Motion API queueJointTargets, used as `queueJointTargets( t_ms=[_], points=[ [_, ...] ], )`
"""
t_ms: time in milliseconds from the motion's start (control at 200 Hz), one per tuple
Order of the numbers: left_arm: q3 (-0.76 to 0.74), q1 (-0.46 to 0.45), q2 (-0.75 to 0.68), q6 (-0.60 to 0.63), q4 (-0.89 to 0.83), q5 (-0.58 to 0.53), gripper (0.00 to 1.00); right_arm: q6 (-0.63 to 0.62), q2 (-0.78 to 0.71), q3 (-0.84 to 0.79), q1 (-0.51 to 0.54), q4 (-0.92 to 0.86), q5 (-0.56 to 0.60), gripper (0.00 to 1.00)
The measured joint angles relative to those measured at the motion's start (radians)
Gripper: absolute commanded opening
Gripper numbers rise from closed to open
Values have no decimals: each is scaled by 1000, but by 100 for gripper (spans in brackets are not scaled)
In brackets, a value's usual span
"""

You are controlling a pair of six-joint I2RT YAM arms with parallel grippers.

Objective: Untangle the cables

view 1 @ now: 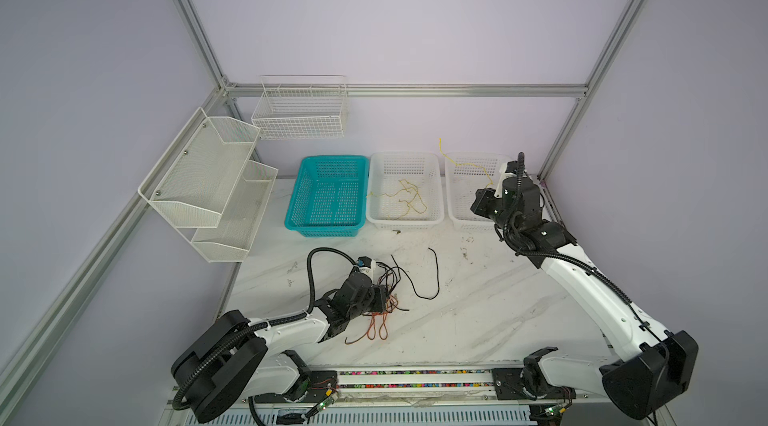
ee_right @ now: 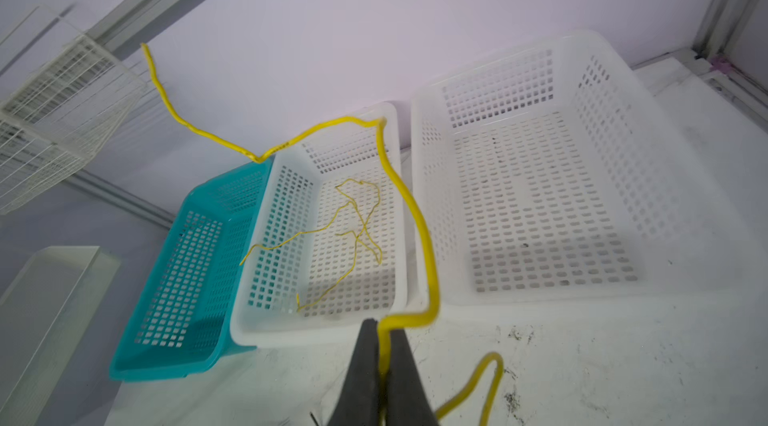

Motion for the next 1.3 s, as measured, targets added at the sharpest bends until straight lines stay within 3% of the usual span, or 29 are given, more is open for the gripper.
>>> queueJointTargets(
  t_ms=[415, 630, 810, 1050, 1300],
  points=[
    [0, 0, 0, -2, -1, 26, 0, 124, 265, 18, -216, 154, -50, 0],
    [0, 0, -1, -2, -1, 32, 0, 158, 376, 20, -259, 171, -89, 0],
    [0, 0, -16, -10, -13, 44, 0, 177, 392, 20, -258, 175, -120, 29],
    [0, -3, -39, -22, -23, 52, 0, 183, 358, 12, -259, 193, -138, 46],
    [0, -9, -81, -29, -37, 58, 3, 170, 172, -39, -239, 203, -182, 58]
  ],
)
